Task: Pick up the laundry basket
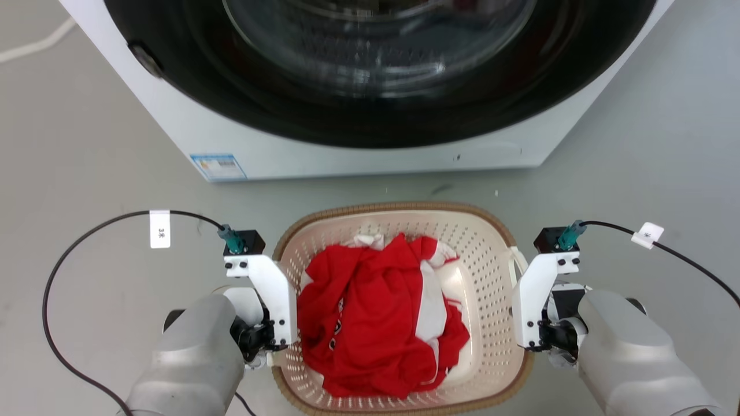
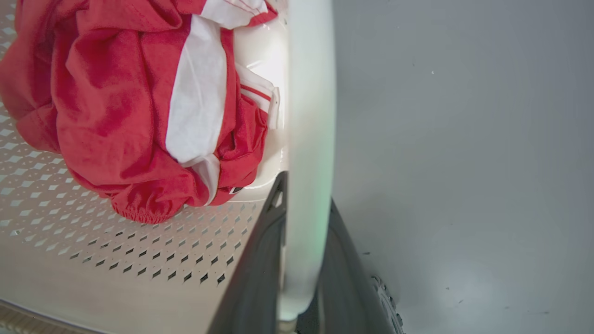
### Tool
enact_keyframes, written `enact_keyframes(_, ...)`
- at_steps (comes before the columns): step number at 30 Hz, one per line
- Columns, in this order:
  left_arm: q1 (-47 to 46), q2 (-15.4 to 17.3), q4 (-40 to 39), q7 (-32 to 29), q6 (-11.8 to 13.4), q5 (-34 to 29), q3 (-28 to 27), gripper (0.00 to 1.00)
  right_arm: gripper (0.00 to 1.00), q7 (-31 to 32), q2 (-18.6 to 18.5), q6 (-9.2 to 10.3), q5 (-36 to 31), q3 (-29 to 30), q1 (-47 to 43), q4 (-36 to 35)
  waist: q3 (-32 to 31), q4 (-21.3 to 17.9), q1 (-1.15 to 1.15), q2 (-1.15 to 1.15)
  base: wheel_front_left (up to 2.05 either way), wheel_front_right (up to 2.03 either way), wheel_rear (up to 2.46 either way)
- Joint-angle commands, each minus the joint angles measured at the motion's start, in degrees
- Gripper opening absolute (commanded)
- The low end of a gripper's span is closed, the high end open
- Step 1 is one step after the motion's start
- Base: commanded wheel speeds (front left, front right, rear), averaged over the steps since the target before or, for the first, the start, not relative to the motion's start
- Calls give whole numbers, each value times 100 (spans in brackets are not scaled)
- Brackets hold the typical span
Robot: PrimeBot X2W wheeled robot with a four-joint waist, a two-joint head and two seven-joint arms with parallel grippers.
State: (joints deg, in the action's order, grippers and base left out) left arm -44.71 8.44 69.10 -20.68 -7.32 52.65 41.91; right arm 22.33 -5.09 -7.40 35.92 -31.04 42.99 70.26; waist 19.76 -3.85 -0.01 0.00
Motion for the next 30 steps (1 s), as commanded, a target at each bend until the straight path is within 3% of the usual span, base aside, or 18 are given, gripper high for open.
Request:
enact_keyframes(1, 59, 2, -62, -118, -28, 103, 27, 0, 0, 203, -23, -16, 104, -82, -103, -51, -501, 1, 1, 0, 0, 0, 0)
enact_keyframes(19, 256, -89, -51, -1191, -29, 657, 243, 0, 0, 1589, -73, -16, 736, -245, -172, 154, -1685, 78, 1, 0, 0, 0, 0)
enact_keyframes(30, 614, -72, -58, -1400, -29, 832, 424, 0, 0, 1867, -46, -16, 749, -292, -354, 293, -1988, 80, 1, 0, 0, 0, 0)
